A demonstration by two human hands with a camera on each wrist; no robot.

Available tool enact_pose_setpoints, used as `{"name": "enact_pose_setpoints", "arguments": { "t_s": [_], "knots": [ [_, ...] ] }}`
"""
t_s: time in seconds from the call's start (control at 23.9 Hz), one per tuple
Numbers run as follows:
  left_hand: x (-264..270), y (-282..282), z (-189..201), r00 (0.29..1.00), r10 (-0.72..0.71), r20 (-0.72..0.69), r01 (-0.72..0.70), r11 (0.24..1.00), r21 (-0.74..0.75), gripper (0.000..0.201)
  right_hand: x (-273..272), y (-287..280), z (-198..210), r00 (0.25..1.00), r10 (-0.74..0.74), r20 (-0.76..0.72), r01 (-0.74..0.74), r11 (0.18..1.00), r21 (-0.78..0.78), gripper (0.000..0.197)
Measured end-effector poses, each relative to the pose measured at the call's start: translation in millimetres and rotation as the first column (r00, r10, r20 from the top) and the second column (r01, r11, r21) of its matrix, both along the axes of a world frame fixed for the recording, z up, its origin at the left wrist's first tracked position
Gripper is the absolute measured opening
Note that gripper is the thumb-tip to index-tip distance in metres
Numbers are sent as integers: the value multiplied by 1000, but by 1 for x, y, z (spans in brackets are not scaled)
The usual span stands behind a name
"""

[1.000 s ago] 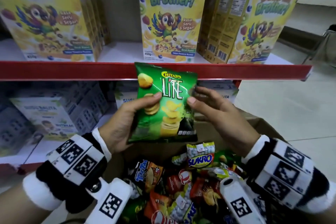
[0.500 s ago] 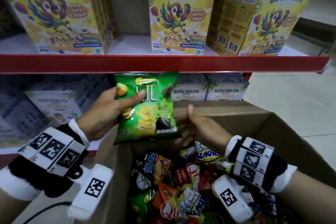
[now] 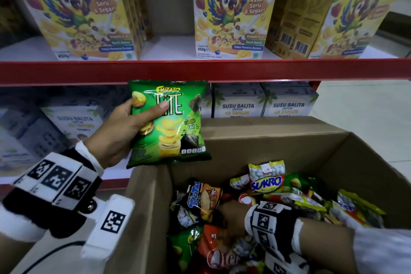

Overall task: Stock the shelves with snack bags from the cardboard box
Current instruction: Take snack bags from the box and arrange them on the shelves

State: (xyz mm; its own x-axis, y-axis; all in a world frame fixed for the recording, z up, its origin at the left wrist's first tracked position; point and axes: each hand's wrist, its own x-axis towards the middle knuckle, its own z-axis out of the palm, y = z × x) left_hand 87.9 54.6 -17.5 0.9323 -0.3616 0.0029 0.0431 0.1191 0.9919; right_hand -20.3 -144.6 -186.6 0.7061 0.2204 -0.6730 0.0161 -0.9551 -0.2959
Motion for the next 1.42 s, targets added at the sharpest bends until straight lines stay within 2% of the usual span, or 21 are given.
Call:
{"name": "enact_pose_setpoints", "arguments": {
  "t_s": [0.13,0.25,0.33,0.42,0.5,0.59,0.63,0.71,0.8,0.88,0.96,1.0,1.09,1.13,1.17,1.21,1.26,1.3,1.34,1.38,1.42],
  "knots": [
    [-5,-8,7,998,6,61,-4,999,-47,19,2,-14,36,989,-66,129,46,987,153,51],
    [-9,-14,12,996,26,83,-19,996,-82,23,2,-45,95,955,-210,210,114,912,394,27],
    [-9,-20,8,997,43,65,-36,993,-108,24,-6,-69,133,921,-345,182,193,808,556,16],
    [-9,-29,1,999,20,47,-16,996,-92,27,-17,-86,163,857,-505,102,289,635,717,11],
    [-19,-41,-5,998,-50,33,53,995,-82,19,-24,-94,183,799,-594,91,287,511,811,13],
    [-33,-56,-10,988,-151,12,152,986,-68,8,-26,-91,195,743,-655,136,235,447,863,17],
    [-38,-60,-13,979,-204,-18,202,976,-75,25,-25,-87,198,707,-686,171,208,433,877,20],
    [-48,-65,-16,943,-316,-102,305,946,-113,59,-23,-78,200,628,-726,282,160,474,866,25],
    [-59,-66,-13,881,-447,-155,429,893,-139,74,-21,-68,200,544,-742,392,129,536,834,19],
    [-70,-69,-10,850,-503,-159,491,864,-110,65,-22,-65,202,445,-766,463,107,559,822,19],
    [-72,-73,-11,880,-453,-146,440,891,-113,53,-25,-74,203,382,-774,504,122,583,803,34],
    [-71,-73,-11,901,-415,-130,399,908,-130,55,-27,-80,203,415,-791,449,151,547,824,46],
    [-67,-76,-12,938,-339,-80,320,930,-181,63,-33,-85,199,562,-810,168,220,343,913,71],
    [-64,-76,-12,951,-303,-62,287,939,-190,66,-33,-87,194,597,-798,79,235,268,934,79],
    [-60,-75,-13,961,-272,-47,259,948,-187,67,-31,-90,189,602,-796,53,240,244,940,81],
    [-55,-74,-12,969,-243,-36,233,955,-183,67,-30,-94,184,603,-795,60,253,263,931,76],
    [-49,-71,-12,977,-212,-25,204,963,-177,68,-28,-100,176,609,-789,77,300,320,899,69],
    [-43,-66,-12,983,-181,-15,176,970,-167,73,-26,-108,168,639,-758,126,369,447,815,63],
    [-38,-61,-11,986,-164,-11,160,974,-158,81,-26,-118,157,704,-684,191,422,619,662,58],
    [-35,-57,-10,988,-156,-8,153,977,-149,89,-28,-128,142,786,-574,231,440,781,443,54],
    [-33,-54,-10,989,-151,-3,149,979,-142,94,-29,-135,125,871,-447,204,407,889,212,57]
  ]
}}
